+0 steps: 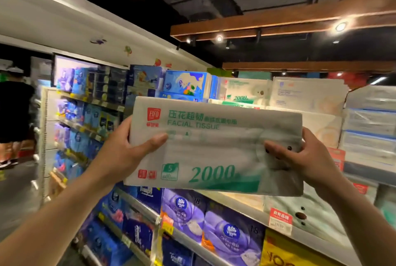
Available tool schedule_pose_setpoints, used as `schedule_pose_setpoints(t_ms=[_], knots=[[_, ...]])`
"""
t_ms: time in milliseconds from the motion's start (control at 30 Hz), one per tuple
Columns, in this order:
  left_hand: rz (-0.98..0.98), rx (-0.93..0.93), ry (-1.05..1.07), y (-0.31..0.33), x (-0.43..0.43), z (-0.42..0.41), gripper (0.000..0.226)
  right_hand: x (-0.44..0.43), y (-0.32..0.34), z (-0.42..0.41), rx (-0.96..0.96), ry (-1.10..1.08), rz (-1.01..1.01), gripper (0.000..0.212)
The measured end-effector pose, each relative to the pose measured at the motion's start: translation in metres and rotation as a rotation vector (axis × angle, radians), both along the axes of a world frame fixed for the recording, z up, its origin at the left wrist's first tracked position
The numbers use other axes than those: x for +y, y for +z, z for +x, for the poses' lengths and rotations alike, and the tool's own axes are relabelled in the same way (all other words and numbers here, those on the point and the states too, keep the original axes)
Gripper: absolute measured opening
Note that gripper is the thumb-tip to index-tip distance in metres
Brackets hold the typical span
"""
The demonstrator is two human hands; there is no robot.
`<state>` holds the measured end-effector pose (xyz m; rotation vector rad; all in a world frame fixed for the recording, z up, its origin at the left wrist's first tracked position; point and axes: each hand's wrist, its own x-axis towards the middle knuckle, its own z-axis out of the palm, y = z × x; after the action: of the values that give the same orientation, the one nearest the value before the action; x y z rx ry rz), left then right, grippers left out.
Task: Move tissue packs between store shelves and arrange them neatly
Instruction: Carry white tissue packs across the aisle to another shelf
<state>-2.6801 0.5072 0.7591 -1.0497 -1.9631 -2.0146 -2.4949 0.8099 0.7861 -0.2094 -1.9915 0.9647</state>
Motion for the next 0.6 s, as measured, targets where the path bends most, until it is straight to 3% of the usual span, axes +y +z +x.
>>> schedule_pose_setpoints(t_ms=[300, 600], knots=[[0.006, 0.155, -0.158, 0.024, 0.087, -0.194, 0.047, 0.035, 0.03, -0.123, 0.048, -0.274, 0.073, 0.079], [-0.058, 0.327, -0.226, 0.097, 0.189, -0.334, 0.047, 0.086, 0.091, -0.215, 0.163, -0.514, 0.169, 0.081]])
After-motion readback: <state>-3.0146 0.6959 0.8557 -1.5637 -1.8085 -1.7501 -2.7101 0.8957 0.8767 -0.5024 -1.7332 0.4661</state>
